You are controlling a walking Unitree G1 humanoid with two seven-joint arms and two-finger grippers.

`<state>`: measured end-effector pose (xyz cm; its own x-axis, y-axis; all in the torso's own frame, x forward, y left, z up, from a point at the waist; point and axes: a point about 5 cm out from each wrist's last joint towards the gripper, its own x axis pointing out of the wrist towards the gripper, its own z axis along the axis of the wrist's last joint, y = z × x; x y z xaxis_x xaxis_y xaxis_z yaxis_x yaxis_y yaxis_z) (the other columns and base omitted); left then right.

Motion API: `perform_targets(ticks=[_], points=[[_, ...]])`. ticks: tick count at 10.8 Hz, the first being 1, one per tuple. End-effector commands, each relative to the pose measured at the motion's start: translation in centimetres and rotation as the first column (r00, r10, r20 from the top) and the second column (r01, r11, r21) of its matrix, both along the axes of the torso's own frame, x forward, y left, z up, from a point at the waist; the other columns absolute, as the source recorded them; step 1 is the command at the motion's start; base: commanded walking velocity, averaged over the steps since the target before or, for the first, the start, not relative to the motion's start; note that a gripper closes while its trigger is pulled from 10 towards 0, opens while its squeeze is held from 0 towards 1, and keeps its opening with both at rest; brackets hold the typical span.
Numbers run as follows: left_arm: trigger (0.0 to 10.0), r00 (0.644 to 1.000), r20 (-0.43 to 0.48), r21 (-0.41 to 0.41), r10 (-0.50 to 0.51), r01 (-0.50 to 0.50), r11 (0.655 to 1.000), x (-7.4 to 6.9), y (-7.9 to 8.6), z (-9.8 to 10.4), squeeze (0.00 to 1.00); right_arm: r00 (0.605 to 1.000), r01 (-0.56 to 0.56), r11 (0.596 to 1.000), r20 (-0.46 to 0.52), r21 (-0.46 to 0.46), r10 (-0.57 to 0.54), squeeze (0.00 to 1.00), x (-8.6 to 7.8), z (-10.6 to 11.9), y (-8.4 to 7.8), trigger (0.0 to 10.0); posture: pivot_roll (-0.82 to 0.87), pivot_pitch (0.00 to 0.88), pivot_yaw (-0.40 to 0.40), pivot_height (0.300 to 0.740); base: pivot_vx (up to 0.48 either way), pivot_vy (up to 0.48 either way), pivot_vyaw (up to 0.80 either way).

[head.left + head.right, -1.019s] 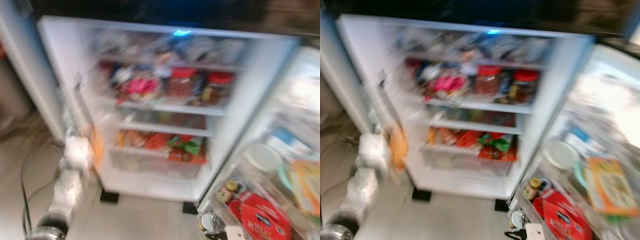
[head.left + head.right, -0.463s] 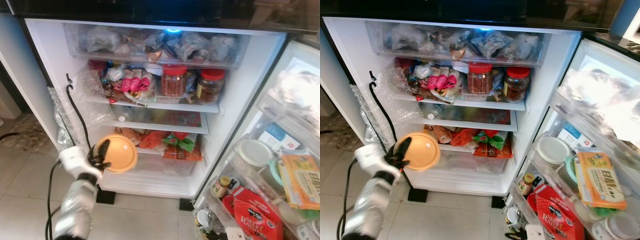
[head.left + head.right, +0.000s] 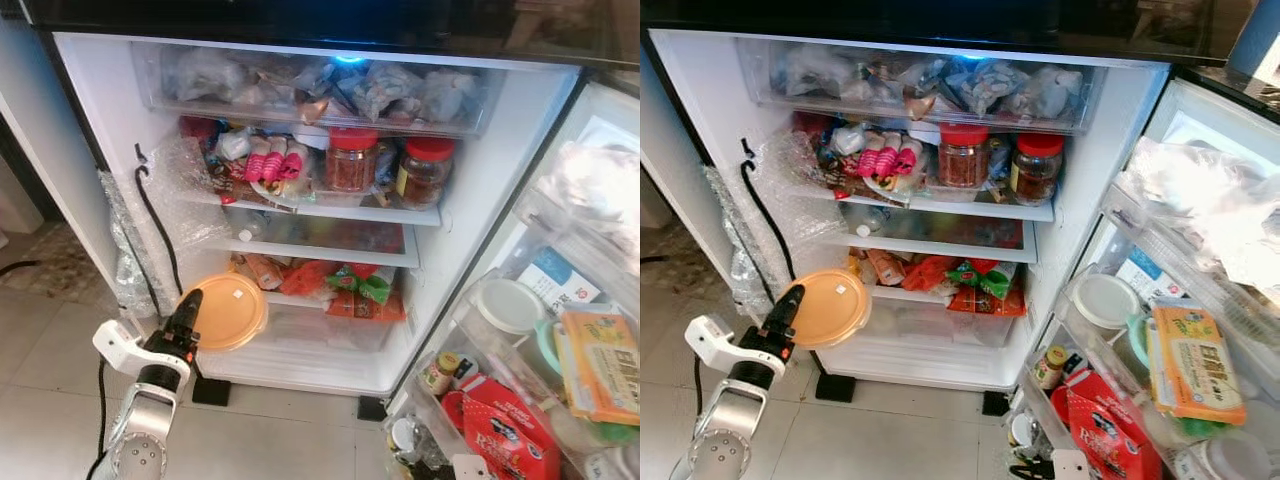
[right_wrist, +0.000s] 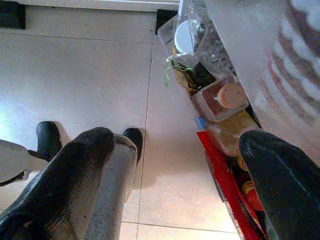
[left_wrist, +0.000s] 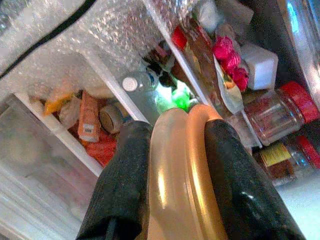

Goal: Restocking fridge

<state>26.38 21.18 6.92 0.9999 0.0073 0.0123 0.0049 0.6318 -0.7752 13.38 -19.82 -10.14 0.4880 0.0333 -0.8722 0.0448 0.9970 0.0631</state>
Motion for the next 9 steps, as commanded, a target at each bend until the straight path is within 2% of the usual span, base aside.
perform_targets(ticks=[1, 9], points=[[10.0, 1.000, -0.007, 0.008, -0.025, 0.025, 1.000, -0.13, -0.21, -0.04, 0.00, 1.000, 0.008, 1.000, -0.005, -0.010, -0.008, 0.00, -0.13, 0.01, -0.41, 10.0, -0.08, 0.016, -0.084, 0.740, 0.000, 0.000, 0.00], [10.0, 0.996, -0.028, 0.036, -0.088, 0.089, 0.995, 0.31, -0.70, 0.21, 0.00, 1.000, 0.004, 1.000, -0.008, -0.009, -0.004, 0.00, -0.27, -0.06, -0.23, 10.0, -0.08, 0.000, -0.073, 0.740, 0.000, 0.000, 0.00]])
